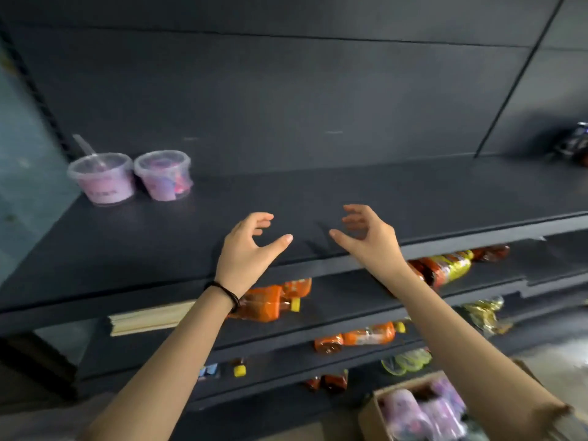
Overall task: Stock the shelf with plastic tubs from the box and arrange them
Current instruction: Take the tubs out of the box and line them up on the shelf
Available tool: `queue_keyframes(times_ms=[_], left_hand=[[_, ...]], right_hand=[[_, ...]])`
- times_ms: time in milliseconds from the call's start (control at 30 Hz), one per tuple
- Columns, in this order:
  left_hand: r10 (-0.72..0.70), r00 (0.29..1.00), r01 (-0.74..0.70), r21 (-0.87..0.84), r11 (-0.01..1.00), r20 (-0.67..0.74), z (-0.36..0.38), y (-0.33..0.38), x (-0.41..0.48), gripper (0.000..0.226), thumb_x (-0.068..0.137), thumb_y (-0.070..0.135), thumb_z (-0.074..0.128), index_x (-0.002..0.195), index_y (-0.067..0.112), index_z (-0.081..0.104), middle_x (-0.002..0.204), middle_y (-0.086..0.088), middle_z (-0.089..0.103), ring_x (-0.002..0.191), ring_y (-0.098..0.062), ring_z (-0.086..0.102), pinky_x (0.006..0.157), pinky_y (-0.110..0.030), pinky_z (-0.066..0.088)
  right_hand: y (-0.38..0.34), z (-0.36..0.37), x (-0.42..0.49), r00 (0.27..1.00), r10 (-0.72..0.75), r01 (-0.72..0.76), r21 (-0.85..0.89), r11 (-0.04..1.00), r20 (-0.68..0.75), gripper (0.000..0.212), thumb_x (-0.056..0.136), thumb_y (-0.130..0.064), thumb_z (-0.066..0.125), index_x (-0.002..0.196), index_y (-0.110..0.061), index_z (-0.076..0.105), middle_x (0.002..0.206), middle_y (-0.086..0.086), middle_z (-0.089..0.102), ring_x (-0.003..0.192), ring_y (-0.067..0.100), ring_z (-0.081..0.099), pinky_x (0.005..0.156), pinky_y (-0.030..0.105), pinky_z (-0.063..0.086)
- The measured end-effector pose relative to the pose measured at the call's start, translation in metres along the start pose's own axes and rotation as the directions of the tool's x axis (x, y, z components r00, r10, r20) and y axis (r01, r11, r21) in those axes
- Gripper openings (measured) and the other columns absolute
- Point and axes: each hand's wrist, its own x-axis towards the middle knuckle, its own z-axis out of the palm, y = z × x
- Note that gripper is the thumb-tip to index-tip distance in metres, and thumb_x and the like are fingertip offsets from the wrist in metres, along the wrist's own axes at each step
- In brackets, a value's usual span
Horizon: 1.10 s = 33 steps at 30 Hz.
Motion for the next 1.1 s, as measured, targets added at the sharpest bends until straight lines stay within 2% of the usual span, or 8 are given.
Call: queue_keyframes(times_ms=[267,433,567,733,833,900,1000,1100], left_hand=[[0.028,0.942,-0.011,-0.053,0.999,0.335,0.191,0.062,-0.070,0.037,0.079,0.045,0.074,0.111,0.036,0.057,0.103,0.018,0.063,0.092,0.003,0.061,0.077,-0.017,0.049],[-0.181,0.845,0.156,0.093,0.983,0.504,0.296,0.027,-0.095,0.041,0.077,0.042,0.076,0.112,0.028,0.059,0.107,0.008,0.063,0.096,-0.012,0.062,0.085,-0.033,0.053],[-0.326,0.765,0.259,0.199,0.945,0.556,0.364,-0.020,-0.118,0.047,0.075,0.036,0.079,0.114,0.019,0.059,0.113,0.001,0.062,0.106,-0.022,0.059,0.090,-0.036,0.049],[-0.482,0.684,0.399,0.272,0.876,0.548,0.423,-0.072,-0.152,0.060,0.074,0.041,0.080,0.125,0.023,0.054,0.124,0.000,0.056,0.113,-0.020,0.055,0.096,-0.037,0.047],[-0.580,0.670,0.524,0.258,0.812,0.464,0.454,-0.105,-0.179,0.064,0.075,0.027,0.082,0.130,0.010,0.053,0.131,-0.012,0.053,0.119,-0.026,0.052,0.101,-0.039,0.043],[-0.637,0.642,0.592,0.253,0.765,0.426,0.477,-0.126,-0.194,0.069,0.075,0.025,0.082,0.133,0.006,0.049,0.133,-0.015,0.051,0.122,-0.028,0.050,0.103,-0.040,0.040],[-0.699,0.622,0.653,0.259,0.711,0.352,0.512,-0.157,-0.213,0.073,0.077,0.027,0.081,0.136,0.005,0.044,0.136,-0.016,0.045,0.126,-0.030,0.044,0.104,-0.037,0.038],[-0.710,0.655,0.675,0.223,0.703,0.257,0.541,-0.188,-0.228,0.073,0.074,0.027,0.083,0.132,0.005,0.044,0.132,-0.016,0.044,0.124,-0.032,0.042,0.103,-0.039,0.039]], right_hand=[[0.134,-0.163,-0.088,0.964,0.251,-0.264,-0.172,0.949,-0.090,0.054,0.076,-0.039,0.077,0.124,-0.024,0.055,0.101,-0.012,0.062,0.095,0.004,0.059,0.073,0.009,0.039],[0.220,-0.197,-0.132,0.899,0.425,-0.437,-0.207,0.875,-0.103,0.050,0.076,-0.030,0.079,0.119,-0.016,0.059,0.092,-0.012,0.059,0.091,0.012,0.060,0.078,0.017,0.040],[0.285,-0.205,-0.167,0.823,0.560,-0.565,-0.226,0.793,-0.093,0.049,0.075,-0.026,0.079,0.117,-0.011,0.059,0.095,-0.003,0.063,0.090,0.015,0.060,0.081,0.027,0.044],[0.365,-0.191,-0.207,0.720,0.694,-0.682,-0.202,0.702,-0.017,0.054,0.073,-0.030,0.082,0.119,-0.013,0.058,0.106,0.004,0.064,0.097,0.021,0.062,0.089,0.035,0.049],[0.416,-0.168,-0.232,0.638,0.766,-0.728,-0.267,0.631,0.071,0.062,0.072,-0.038,0.081,0.126,-0.018,0.054,0.116,0.003,0.061,0.107,0.021,0.060,0.091,0.030,0.046],[0.453,-0.152,-0.240,0.628,0.770,-0.717,-0.299,0.630,0.113,0.069,0.072,-0.041,0.080,0.131,-0.018,0.051,0.124,0.004,0.057,0.116,0.021,0.054,0.090,0.024,0.040],[0.505,-0.122,-0.247,0.622,0.764,-0.697,-0.325,0.639,0.168,0.080,0.072,-0.043,0.080,0.139,-0.016,0.044,0.135,0.009,0.048,0.126,0.025,0.045,0.099,0.029,0.036],[0.546,-0.093,-0.253,0.647,0.745,-0.663,-0.364,0.654,0.160,0.090,0.068,-0.048,0.081,0.142,-0.018,0.040,0.138,0.008,0.044,0.128,0.028,0.041,0.104,0.034,0.034]])
